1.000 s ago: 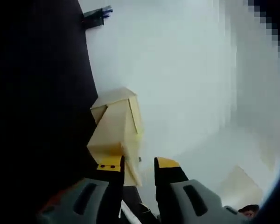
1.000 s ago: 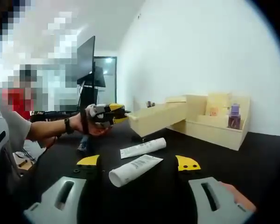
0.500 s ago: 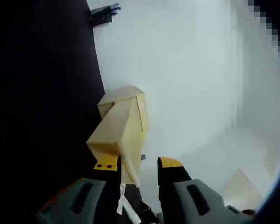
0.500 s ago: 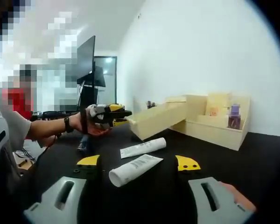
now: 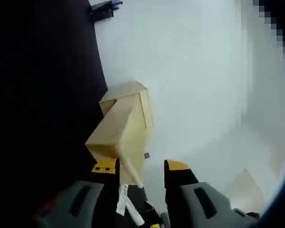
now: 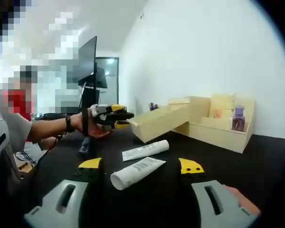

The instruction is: Open the drawer, pick up the cosmetic bottles from the table one by one, place them into the drawer, release the gripper, close the drawer, and move the gripper away

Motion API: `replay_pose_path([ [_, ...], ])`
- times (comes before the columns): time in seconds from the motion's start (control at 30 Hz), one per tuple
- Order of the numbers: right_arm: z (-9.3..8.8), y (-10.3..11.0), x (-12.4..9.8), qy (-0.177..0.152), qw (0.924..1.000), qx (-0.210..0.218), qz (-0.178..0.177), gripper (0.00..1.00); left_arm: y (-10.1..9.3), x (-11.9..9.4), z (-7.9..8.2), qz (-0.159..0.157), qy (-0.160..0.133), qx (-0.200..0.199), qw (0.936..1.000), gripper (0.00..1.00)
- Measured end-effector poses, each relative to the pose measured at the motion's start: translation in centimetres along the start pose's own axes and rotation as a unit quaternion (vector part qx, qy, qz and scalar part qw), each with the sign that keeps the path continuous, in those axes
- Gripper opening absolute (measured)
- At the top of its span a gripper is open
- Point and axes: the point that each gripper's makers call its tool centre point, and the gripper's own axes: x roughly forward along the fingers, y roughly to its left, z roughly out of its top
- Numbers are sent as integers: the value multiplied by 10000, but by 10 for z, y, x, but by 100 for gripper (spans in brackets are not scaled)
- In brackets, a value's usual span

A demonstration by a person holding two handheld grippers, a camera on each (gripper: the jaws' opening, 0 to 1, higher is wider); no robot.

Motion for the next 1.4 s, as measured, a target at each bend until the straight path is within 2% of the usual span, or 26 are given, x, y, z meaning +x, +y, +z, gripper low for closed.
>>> replay_pose_path([
  [0.1, 0, 0, 0, 7, 10000, -8, -2, 56, 1, 3, -4, 26, 119, -1, 9999, 52],
  [0.3, -1, 3, 1, 4, 10000, -10, 9, 56, 2, 1, -2, 82, 216, -67, 9997, 52],
  [0.4, -1, 1, 0, 9, 10000, -7, 12, 56, 2, -3, -6, 143, 434, 221, 9987, 52],
  [0.5, 0, 0, 0, 9, 10000, -14, 11, 56, -1, -7, -24, 142, 828, 790, 9933, 52],
  [0.63, 0, -1, 0, 7, 10000, -11, 5, 56, -17, -13, -48, -171, 1413, 1454, 9791, 53],
  [0.8, 0, 0, 0, -1, 10000, 7, 5, 56, -37, -25, -68, -606, 1863, 2394, 9509, 47],
  [0.9, 0, -1, 0, -3, 10000, 4, 6, 56, -44, -32, -76, -815, 2043, 2719, 9369, 46],
  [0.97, -1, 1, 0, -3, 10000, -4, 6, 56, -48, -39, -83, -973, 2199, 2973, 9240, 47],
  [1.03, -1, 2, 0, -6, 10000, -3, 7, 56, -50, -43, -86, -1039, 2255, 3153, 9160, 47],
  [1.23, 0, 4, 0, -28, 10000, -72, 15, 56, -50, -60, -95, -1384, 2551, 3625, 8856, 44],
  [1.4, -2, 9, 1, 15, 9999, -152, 67, 54, -49, -72, -92, -1548, 2564, 3721, 8785, 40],
])
